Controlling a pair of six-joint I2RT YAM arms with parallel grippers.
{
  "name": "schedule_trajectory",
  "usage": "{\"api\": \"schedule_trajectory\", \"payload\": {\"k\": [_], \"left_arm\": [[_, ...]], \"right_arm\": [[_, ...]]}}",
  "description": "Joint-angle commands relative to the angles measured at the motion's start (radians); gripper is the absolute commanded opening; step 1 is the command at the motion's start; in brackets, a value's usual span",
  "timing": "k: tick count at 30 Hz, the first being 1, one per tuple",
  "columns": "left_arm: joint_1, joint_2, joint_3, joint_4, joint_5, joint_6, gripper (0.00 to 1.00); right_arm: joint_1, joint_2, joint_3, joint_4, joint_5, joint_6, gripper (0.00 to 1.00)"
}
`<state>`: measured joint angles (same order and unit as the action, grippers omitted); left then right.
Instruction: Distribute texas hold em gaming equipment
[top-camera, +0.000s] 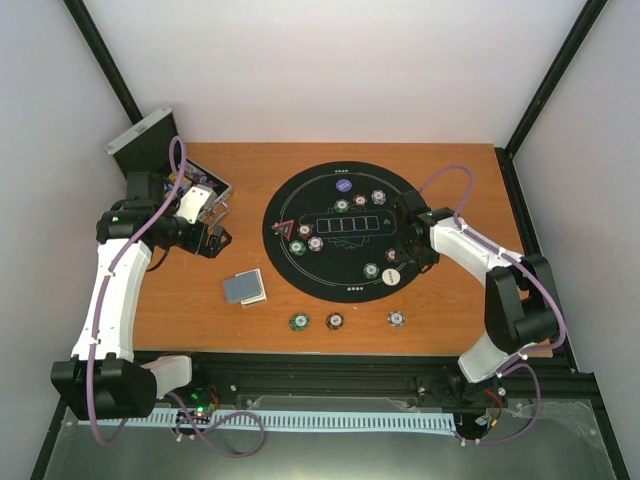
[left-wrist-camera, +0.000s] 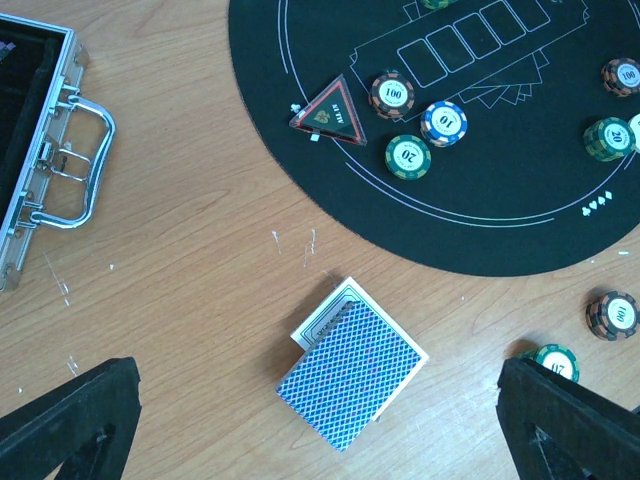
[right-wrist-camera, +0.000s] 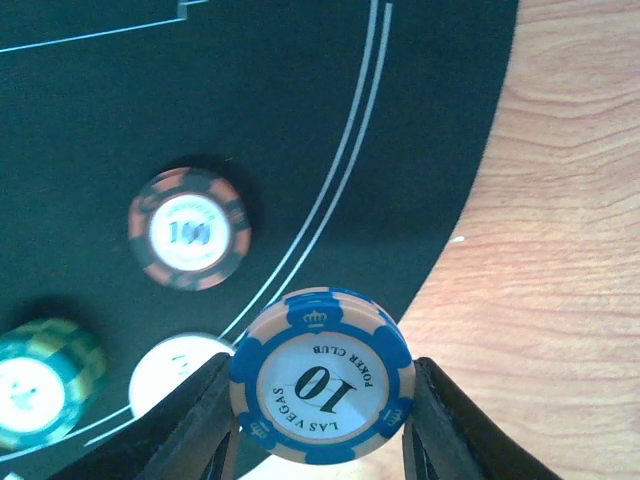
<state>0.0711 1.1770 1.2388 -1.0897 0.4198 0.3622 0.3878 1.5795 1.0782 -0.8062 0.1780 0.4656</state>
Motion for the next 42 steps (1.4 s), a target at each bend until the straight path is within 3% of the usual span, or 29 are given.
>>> {"api": "schedule_trajectory", "payload": {"k": [1, 10, 17, 21, 25, 30, 34, 39, 42], "left_arm": [[0.006, 0.002, 0.031, -0.002, 0.009, 0.0, 1.0], [0.006, 0.006, 0.026, -0.01, 0.009, 0.032, 1.0], [0.006, 0.029, -0.001, -0.117, -0.039, 0.258, 1.0], [0.006, 0.005, -0.066, -0.149, -0.047, 0.407, 1.0], [0.006, -0.006, -0.117, -0.119, -0.064, 0.465, 1.0], [-0.019, -0.006, -0.177, -0.099, -0.05, 0.513, 1.0], [-0.094, -0.03, -0.296, -0.01, -0.143, 0.551, 1.0], [-0.148, -0.031, -0.391, 0.075, -0.192, 0.607, 1.0], [-0.153, -0.009, -0.402, 0.092, -0.169, 0.638, 1.0]], "right_arm": [[-0.062, 0.057, 0.036, 0.045, -0.012, -0.053, 0.34], [-0.115, 0.221, 0.108, 0.083, -0.039, -0.072, 0.34], [-0.138, 0.312, 0.124, 0.107, -0.048, -0.077, 0.36], [-0.139, 0.306, 0.124, 0.109, -0.062, -0.077, 0.54], [-0.138, 0.237, 0.122, 0.097, -0.072, -0.068, 0.67], [-0.123, 0.103, 0.112, 0.08, -0.075, -0.052, 0.77], [-0.064, -0.014, 0.092, 0.072, -0.074, -0.036, 0.82], [0.024, -0.129, 0.054, 0.078, -0.082, -0.02, 0.99], [0.065, -0.163, 0.032, 0.078, -0.099, -0.008, 1.0]]}}
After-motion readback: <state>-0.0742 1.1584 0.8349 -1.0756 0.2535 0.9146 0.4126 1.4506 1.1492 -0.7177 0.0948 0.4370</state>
